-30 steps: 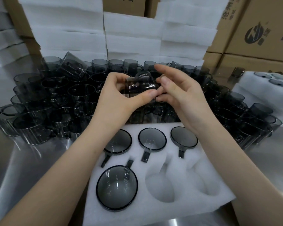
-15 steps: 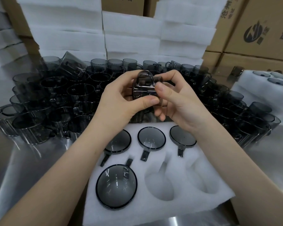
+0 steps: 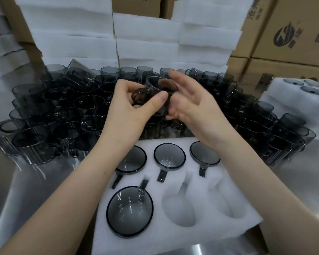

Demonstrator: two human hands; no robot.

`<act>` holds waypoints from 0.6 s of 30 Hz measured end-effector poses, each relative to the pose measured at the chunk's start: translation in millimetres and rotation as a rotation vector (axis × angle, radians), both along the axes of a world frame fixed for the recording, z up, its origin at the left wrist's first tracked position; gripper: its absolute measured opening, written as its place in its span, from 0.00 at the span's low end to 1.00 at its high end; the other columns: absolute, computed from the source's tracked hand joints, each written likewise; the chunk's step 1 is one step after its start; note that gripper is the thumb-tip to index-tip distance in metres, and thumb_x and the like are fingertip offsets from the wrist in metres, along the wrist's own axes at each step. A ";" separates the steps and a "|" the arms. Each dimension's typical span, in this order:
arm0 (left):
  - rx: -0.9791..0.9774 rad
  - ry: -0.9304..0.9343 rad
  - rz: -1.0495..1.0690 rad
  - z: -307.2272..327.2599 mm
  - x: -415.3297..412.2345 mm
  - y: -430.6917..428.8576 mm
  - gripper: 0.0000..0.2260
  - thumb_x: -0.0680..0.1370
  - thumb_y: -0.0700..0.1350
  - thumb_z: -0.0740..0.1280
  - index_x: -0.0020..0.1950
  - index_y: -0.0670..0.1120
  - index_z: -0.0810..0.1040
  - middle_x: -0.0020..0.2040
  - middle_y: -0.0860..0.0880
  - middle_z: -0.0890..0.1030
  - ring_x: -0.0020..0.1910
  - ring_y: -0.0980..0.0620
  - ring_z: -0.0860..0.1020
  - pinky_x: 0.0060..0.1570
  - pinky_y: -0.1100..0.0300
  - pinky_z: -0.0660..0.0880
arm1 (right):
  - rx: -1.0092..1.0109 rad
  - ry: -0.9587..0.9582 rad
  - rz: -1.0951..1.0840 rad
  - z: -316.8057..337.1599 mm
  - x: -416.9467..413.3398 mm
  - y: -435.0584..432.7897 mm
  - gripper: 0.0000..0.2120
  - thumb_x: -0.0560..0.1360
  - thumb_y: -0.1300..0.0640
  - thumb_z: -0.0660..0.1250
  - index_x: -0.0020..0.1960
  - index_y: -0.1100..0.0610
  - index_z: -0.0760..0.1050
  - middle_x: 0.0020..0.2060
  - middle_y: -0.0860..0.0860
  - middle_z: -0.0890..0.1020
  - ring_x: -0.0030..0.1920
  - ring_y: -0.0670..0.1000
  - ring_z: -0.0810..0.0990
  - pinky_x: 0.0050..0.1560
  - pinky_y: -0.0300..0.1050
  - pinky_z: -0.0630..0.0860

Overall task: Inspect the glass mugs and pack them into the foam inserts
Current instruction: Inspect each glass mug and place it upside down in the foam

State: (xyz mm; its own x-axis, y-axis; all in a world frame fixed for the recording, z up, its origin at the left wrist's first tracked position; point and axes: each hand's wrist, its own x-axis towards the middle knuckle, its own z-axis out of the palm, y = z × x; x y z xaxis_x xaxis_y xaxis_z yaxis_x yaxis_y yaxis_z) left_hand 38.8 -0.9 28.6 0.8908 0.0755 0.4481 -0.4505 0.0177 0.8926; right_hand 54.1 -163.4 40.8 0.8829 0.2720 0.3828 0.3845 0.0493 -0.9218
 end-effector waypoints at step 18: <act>0.372 0.017 -0.191 -5.3 -3.1 -7.4 0.34 0.67 0.62 0.68 0.72 0.62 0.63 0.56 0.67 0.78 0.57 0.60 0.79 0.64 0.50 0.74 | -0.219 -0.229 -0.269 3.4 -3.9 3.6 0.19 0.82 0.51 0.56 0.70 0.55 0.71 0.60 0.48 0.81 0.60 0.45 0.79 0.63 0.44 0.75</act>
State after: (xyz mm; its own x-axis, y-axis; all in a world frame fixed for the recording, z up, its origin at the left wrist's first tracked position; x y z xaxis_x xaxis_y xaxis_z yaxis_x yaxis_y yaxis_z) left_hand 35.7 -8.2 23.3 0.8806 -0.2559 0.3989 -0.4556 -0.2255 0.8611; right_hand 50.3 -159.8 44.3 0.8321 0.1404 0.5365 0.5536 -0.2685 -0.7883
